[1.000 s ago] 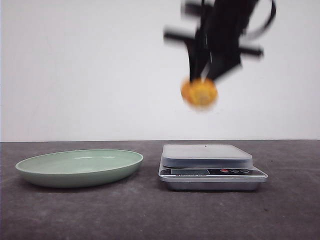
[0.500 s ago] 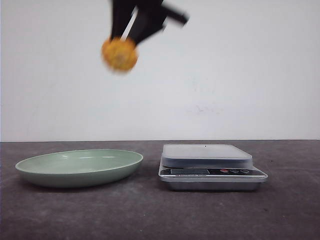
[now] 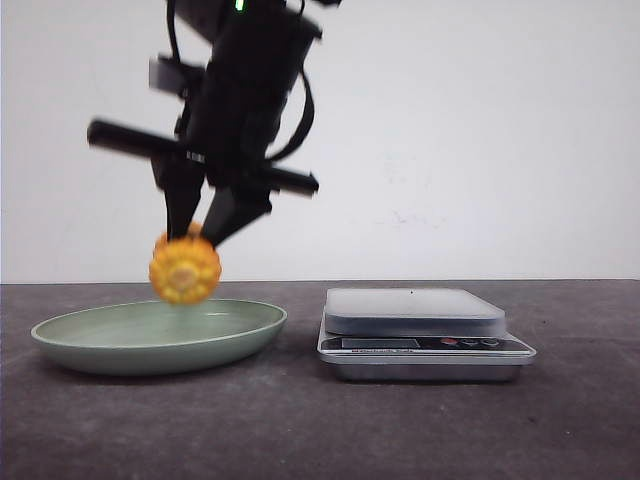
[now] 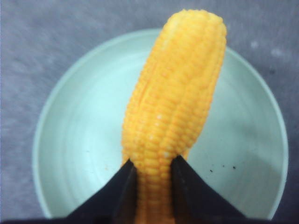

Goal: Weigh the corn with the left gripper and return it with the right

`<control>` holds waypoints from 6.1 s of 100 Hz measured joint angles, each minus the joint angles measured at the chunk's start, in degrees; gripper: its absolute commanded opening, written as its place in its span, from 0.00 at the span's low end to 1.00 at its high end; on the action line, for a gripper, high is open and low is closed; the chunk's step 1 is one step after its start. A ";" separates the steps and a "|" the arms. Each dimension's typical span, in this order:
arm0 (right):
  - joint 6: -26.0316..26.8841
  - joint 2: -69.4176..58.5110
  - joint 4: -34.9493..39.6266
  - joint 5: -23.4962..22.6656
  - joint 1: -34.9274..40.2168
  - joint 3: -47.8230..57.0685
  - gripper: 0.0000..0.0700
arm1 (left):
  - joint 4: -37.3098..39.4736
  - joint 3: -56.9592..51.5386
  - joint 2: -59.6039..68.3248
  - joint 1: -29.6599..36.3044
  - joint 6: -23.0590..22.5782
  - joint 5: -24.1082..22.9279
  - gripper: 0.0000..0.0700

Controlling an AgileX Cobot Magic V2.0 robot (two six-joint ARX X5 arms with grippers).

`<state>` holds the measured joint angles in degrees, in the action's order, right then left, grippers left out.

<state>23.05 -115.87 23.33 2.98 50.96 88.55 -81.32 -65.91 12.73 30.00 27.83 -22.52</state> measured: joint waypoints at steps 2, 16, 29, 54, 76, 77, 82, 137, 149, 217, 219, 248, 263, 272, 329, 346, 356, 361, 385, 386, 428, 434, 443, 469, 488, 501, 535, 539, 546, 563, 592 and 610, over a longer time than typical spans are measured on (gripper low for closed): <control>0.00 -0.28 0.00 0.00 0.00 0.00 0.26 | 0.00 0.00 0.00 0.02 -0.02 -0.02 0.80; 0.59 -0.81 -0.22 0.00 0.02 0.00 0.73 | -0.02 0.00 0.00 0.02 -0.02 -0.02 0.80; 1.01 -0.79 -1.49 0.00 0.02 0.00 0.76 | -0.02 0.00 0.00 0.02 -0.02 -0.02 0.80; -1.75 4.83 3.13 0.00 -1.92 0.00 0.76 | -0.02 0.00 0.00 0.00 -0.07 -0.02 0.80; -6.10 24.48 6.93 1.60 -9.22 0.26 0.76 | 0.00 0.00 0.00 0.00 -1.07 -0.02 0.80; -6.29 25.44 7.19 1.64 -9.68 0.26 0.76 | 0.00 0.00 0.00 0.00 -1.11 -0.02 0.80; -7.23 30.25 8.85 1.92 -11.87 0.33 0.76 | 0.00 0.00 0.00 0.00 -1.27 -0.02 0.80; -13.92 74.86 39.69 16.79 -23.30 -1.11 0.76 | 8.26 3.30 -0.02 0.00 -2.38 1.64 0.80; -11.58 83.34 40.26 16.52 -23.30 -6.93 0.76 | 11.41 6.16 -0.02 0.02 -2.40 3.32 0.80; -7.21 100.87 21.84 7.91 -23.26 -41.83 0.02 | 29.33 15.04 -0.02 0.02 -4.63 4.50 0.01; -7.21 100.89 21.33 7.91 -23.26 -41.83 0.02 | 29.33 15.06 -0.02 0.00 -4.70 4.50 0.01; -7.17 100.89 21.05 7.87 -23.26 -41.81 0.02 | 29.29 15.06 -0.02 0.00 -4.76 4.50 0.02; -7.17 100.89 20.37 7.87 -23.26 -41.81 0.02 | 29.29 15.06 0.00 0.00 -4.76 4.50 0.02; -7.17 100.89 20.22 7.87 -23.26 -41.81 0.02 | 29.29 15.06 -0.02 0.00 -4.76 4.50 0.02; -7.19 100.89 20.09 7.87 -23.26 -41.81 0.02 | 40.72 21.18 -1.46 -12.37 -11.37 8.11 0.02; -7.17 100.89 20.11 7.87 -23.26 -41.81 0.02 | 56.81 35.23 -4.46 -20.83 -16.81 19.67 0.02; -7.19 100.89 20.11 7.87 -23.26 -41.81 0.02 | 65.20 44.22 -6.43 -24.48 -17.92 23.80 0.02; -7.19 100.89 20.11 7.87 -23.26 -41.81 0.02 | 68.94 48.46 -7.74 -25.75 -18.12 24.48 0.02; -7.19 100.89 20.06 7.78 -23.26 -41.81 0.02 | 73.48 61.05 -12.31 -27.85 -18.29 24.90 0.02; -7.17 100.89 20.06 7.80 -23.26 -41.81 0.02 | 73.46 61.29 -12.31 -27.89 -18.32 24.96 0.02; -7.17 100.91 20.02 7.85 -23.26 -41.81 0.02 | 70.97 64.08 -12.44 -28.00 -20.44 25.66 0.02; -7.17 100.89 20.02 7.82 -23.26 -41.81 0.02 | 71.04 64.08 -12.44 -28.00 -20.52 25.66 0.02; -7.19 100.89 19.87 7.85 -23.26 -41.81 0.02 | 71.01 64.11 -12.48 -28.00 -20.70 25.66 0.02; -7.17 100.89 19.74 7.85 -23.26 -41.81 0.02 | 71.01 64.08 -12.48 -28.00 -20.81 25.66 0.02; -7.19 100.89 19.74 7.85 -23.26 -41.81 0.02 | 71.01 64.11 -12.48 -28.00 -20.81 25.66 0.02; -7.19 100.91 19.74 7.85 -23.26 -41.81 0.02 | 71.01 64.08 -12.48 -28.00 -20.81 25.66 0.02; -13.27 104.45 10.36 9.27 -33.53 -46.49 0.02 | 71.01 64.08 -12.48 -28.00 -20.83 25.66 0.02; -13.92 105.90 8.50 8.17 -36.57 -49.07 0.02 | 71.01 64.11 -12.48 -28.00 -20.81 25.66 0.02; -15.21 108.74 4.39 6.14 -41.46 -55.08 0.02 | 71.01 64.11 -12.48 -28.00 -20.83 25.66 0.02; -16.94 115.65 -7.43 0.92 -48.09 -71.28 0.02 | 71.04 64.08 -12.48 -28.00 -20.83 25.66 0.02; -17.25 115.62 -13.68 -0.09 -48.57 -86.77 0.02 | 71.01 64.11 -12.48 -28.00 -20.83 25.66 0.02; -17.22 115.62 -13.62 -0.90 -48.57 -87.67 0.02 | 71.01 64.11 -12.48 -28.00 -20.83 25.66 0.02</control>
<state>5.82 -0.25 9.72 2.09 2.39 0.89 -10.31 -1.80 0.25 2.00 7.01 3.14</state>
